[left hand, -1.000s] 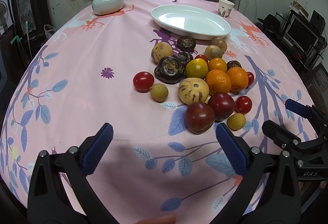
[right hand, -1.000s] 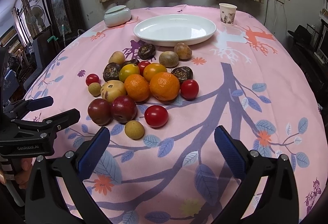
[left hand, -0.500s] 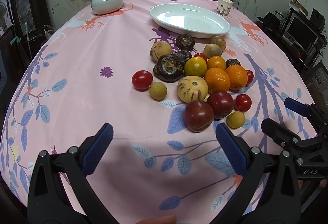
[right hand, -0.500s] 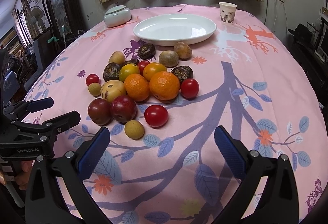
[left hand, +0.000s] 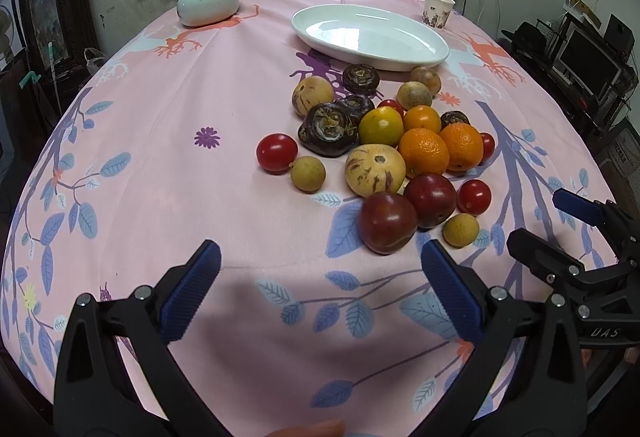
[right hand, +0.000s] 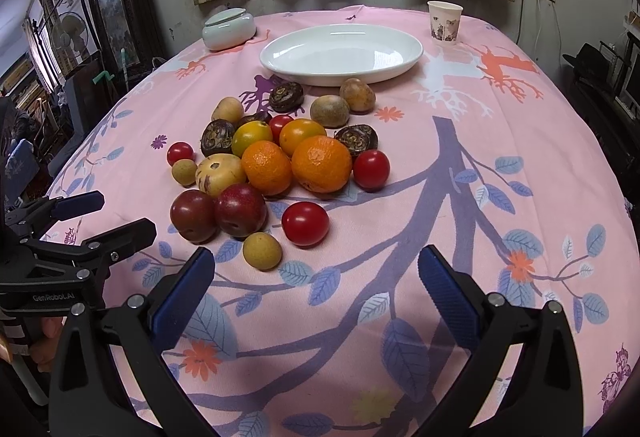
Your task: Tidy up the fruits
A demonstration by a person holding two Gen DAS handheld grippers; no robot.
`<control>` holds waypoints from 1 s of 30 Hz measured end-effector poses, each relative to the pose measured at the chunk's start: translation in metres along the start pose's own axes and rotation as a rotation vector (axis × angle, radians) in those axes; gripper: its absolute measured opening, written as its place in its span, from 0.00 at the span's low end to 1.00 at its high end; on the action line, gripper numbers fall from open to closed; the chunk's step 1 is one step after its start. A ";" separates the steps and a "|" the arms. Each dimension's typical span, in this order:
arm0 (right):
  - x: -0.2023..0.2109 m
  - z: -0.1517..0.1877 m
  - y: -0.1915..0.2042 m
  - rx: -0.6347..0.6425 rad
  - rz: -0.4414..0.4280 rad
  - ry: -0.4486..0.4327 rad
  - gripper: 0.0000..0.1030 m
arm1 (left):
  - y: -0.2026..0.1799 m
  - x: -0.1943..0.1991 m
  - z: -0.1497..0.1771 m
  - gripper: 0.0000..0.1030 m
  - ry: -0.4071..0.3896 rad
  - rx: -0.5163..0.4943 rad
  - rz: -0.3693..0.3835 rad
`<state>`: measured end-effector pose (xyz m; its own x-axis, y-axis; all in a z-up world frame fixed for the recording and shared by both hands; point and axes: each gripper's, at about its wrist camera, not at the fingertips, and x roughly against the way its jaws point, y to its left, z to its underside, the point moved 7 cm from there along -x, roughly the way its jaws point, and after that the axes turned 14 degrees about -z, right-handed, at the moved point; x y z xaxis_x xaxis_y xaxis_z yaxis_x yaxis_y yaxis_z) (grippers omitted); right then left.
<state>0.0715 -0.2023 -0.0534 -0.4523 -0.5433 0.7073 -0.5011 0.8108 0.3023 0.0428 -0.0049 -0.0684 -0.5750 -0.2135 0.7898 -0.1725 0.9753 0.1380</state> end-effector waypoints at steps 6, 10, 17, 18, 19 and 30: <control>0.000 0.000 -0.002 -0.010 -0.005 -0.011 0.99 | -0.003 -0.002 0.002 0.98 -0.004 -0.003 0.090; 0.000 0.001 -0.005 0.001 0.002 -0.002 0.99 | 0.000 -0.009 0.006 0.98 0.008 -0.023 0.087; -0.003 0.004 -0.007 -0.021 -0.025 0.017 0.99 | 0.005 -0.014 0.004 0.98 0.017 -0.022 0.053; -0.004 0.004 -0.006 -0.019 -0.028 0.018 0.99 | 0.005 -0.014 0.004 0.98 0.017 -0.025 0.048; -0.003 0.004 -0.006 -0.017 -0.030 0.018 0.99 | 0.004 -0.014 0.004 0.98 0.018 -0.027 0.048; 0.001 0.003 -0.002 0.024 -0.011 -0.011 0.99 | 0.000 -0.018 0.006 0.98 0.034 -0.037 0.043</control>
<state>0.0702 -0.2057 -0.0548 -0.4547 -0.5550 0.6966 -0.5236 0.7992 0.2950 0.0485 -0.0019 -0.0858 -0.5536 -0.1703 0.8152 -0.1183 0.9850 0.1254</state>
